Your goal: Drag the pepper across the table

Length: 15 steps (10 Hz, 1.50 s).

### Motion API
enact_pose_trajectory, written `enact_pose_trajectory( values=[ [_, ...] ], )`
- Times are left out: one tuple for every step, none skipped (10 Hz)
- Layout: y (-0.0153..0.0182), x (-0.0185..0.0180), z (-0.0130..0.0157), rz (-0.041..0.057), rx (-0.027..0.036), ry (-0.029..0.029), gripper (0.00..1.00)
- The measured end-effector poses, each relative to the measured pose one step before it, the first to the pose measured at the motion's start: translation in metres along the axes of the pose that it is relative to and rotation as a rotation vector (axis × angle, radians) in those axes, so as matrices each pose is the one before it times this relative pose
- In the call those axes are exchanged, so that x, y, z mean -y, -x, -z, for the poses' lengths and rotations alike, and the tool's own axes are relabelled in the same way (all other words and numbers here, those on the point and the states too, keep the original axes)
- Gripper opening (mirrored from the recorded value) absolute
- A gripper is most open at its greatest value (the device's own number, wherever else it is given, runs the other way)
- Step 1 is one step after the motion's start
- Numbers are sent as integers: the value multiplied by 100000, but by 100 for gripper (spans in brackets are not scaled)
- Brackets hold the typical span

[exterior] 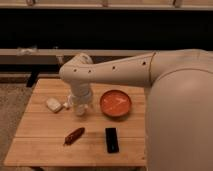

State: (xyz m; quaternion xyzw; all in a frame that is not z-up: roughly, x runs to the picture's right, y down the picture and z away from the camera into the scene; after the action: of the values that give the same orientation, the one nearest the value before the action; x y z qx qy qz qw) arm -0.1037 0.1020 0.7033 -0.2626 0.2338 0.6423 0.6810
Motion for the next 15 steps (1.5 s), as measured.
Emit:
enact_pose_trajectory(
  values=[
    [1, 3, 0, -11, 3, -2, 65],
    [-1, -3, 0, 4, -3, 4, 65],
    [-2, 2, -2, -2, -3, -3, 65],
    [0, -2, 1, 4, 4, 0, 65],
    [-8, 6, -12, 25, -1, -30, 65],
    [-56, 53, -48, 175, 53, -223, 65],
    [-275, -173, 20, 286, 1302, 49, 65],
    [-730, -459, -26, 75, 938, 351, 65],
    [-1180, -849, -102, 278, 899, 666, 65],
    [-1015, -826, -186, 294, 410, 694, 65],
    [-809, -498, -328, -466, -284, 744, 65],
    [-458, -11, -401, -1558, -595, 691, 65],
    [-435, 11, -437, -1112, -844, 352, 65],
    [-552, -283, -570, -398, -1228, 630, 65],
    [-575, -280, -714, -17, -1411, 188, 65]
  ],
)
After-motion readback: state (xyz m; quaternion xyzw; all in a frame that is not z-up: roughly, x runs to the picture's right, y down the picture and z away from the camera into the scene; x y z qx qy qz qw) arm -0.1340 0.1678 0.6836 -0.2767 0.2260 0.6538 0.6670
